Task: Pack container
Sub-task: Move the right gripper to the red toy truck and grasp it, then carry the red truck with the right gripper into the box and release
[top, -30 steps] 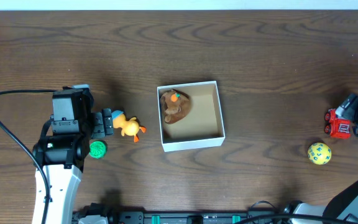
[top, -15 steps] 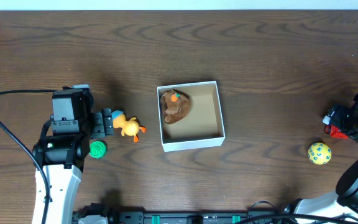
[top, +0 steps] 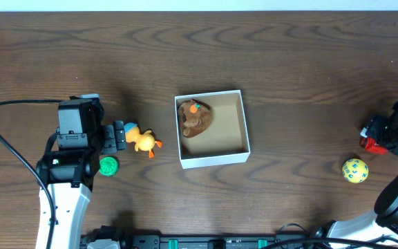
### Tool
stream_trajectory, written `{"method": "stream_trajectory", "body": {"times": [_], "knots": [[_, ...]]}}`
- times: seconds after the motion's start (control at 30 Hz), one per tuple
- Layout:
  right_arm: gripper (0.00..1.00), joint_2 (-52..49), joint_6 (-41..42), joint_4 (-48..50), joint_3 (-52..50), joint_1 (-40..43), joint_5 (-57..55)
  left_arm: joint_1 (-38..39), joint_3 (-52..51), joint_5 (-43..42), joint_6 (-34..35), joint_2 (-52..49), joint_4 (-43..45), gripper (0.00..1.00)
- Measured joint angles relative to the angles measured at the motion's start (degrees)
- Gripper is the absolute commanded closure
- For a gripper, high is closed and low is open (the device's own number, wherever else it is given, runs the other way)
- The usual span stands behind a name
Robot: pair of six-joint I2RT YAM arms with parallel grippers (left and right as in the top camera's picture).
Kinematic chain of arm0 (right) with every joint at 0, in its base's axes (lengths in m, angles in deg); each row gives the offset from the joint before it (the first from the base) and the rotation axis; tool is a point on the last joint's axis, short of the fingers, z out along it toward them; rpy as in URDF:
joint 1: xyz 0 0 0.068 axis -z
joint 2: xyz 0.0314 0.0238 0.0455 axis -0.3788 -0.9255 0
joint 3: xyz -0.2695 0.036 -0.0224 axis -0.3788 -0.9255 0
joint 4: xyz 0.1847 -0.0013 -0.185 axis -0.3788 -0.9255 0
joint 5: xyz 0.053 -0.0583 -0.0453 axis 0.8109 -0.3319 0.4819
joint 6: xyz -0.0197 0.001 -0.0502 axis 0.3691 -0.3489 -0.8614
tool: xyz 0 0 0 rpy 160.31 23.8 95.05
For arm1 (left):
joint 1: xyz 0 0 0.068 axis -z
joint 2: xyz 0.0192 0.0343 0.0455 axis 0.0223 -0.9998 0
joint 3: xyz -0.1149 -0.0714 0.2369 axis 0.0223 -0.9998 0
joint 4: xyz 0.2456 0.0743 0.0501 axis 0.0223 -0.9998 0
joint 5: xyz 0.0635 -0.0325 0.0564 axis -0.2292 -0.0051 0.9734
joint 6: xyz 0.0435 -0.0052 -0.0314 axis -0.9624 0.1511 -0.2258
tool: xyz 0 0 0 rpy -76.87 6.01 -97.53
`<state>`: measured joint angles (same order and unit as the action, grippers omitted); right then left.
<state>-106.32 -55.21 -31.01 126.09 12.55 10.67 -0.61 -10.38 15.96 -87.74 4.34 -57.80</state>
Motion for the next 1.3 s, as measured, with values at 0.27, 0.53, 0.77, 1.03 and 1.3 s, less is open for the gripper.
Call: {"method": "stream_trajectory", "body": {"times": [0.27,0.53,0.77,1.03,1.3], "knots": [[0.2,-0.6,2.8,-3.7,0.0,0.0,0.4,0.0,0.0,0.0,0.0,0.0,0.0,0.02],[0.27,-0.8,6.6,-4.1,0.0,0.0,-0.1,0.0,0.0,0.0,0.0,0.0,0.0,0.02],[0.21,-1.0,9.7,-4.5,0.0,0.0,-1.9,0.0,0.0,0.0,0.0,0.0,0.0,0.02],[0.28,-3.7,10.4,-4.7,0.0,0.0,-2.2,0.0,0.0,0.0,0.0,0.0,0.0,0.02],[0.38,-3.7,11.7,-4.2,0.0,0.0,-2.2,0.0,0.0,0.0,0.0,0.0,0.0,0.02]]}}
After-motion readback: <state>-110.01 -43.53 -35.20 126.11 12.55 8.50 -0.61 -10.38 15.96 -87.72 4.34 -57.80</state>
